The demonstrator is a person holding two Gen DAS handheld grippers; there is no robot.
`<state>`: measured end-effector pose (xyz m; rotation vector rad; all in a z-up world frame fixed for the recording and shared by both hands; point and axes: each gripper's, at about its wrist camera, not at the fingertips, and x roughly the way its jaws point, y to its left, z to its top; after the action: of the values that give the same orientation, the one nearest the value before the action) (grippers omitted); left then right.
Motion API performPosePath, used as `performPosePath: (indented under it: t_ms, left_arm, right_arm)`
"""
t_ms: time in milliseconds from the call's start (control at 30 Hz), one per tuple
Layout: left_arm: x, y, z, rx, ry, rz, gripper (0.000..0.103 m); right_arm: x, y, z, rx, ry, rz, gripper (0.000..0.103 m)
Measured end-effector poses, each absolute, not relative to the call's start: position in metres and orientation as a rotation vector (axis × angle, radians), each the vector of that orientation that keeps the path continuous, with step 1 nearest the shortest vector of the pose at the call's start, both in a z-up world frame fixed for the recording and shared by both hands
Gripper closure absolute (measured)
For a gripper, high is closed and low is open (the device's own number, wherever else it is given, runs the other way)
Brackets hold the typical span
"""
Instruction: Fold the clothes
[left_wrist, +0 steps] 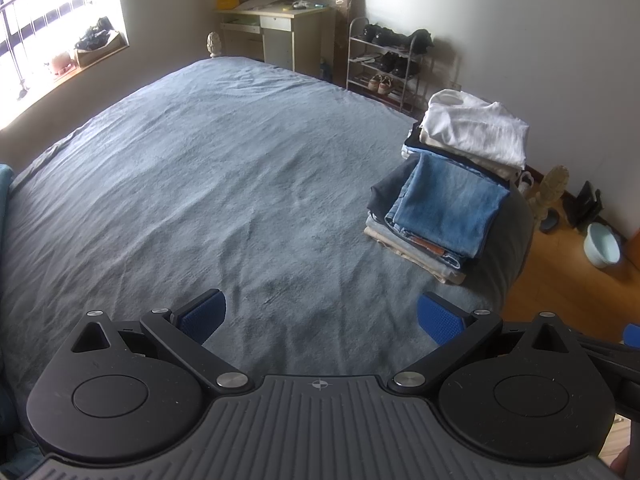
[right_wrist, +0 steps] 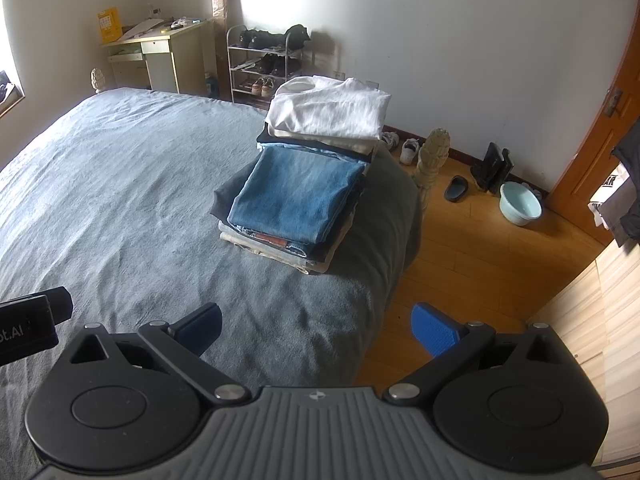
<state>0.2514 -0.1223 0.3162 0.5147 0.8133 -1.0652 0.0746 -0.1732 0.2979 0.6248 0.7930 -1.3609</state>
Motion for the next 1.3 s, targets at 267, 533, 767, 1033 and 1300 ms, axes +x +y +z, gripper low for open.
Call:
performPosePath:
  t_ms: [267, 533, 767, 1033, 1300]
  left_arm:
    - [0.2524, -0.1222, 0.3167, 0.513, 0.812, -1.061, 0.000]
    - [0.2515, -0.1231, 0.3171, 0.516, 0.813, -1.059, 0.000]
    - [0.2526, -0.1228, 0.3166, 0.518, 0.815, -1.058, 0.000]
    - [0.2524, -0.1232, 0.3163, 0.520, 0.817, -1.057, 0.000]
    - [0.2524, -0.1229, 0.3162, 0.522, 0.820, -1.054, 0.000]
  right_arm:
    - [0.0758, -0.1726, 0.2970, 0.623, 0.794, -1.356, 0.000]
    - [0.0766, -0.1727, 0.2965, 0.624, 0.794, -1.355, 0.000]
    - [0.0765, -0.1729, 0.2967, 0.628, 0.792, -1.356, 0.000]
    - [0.0763, -0.1709, 0.2961, 0.629, 0.793, -1.356, 0.000]
    - [0.0759, -0.1706, 0.2964, 0.631, 0.794, -1.356, 0.000]
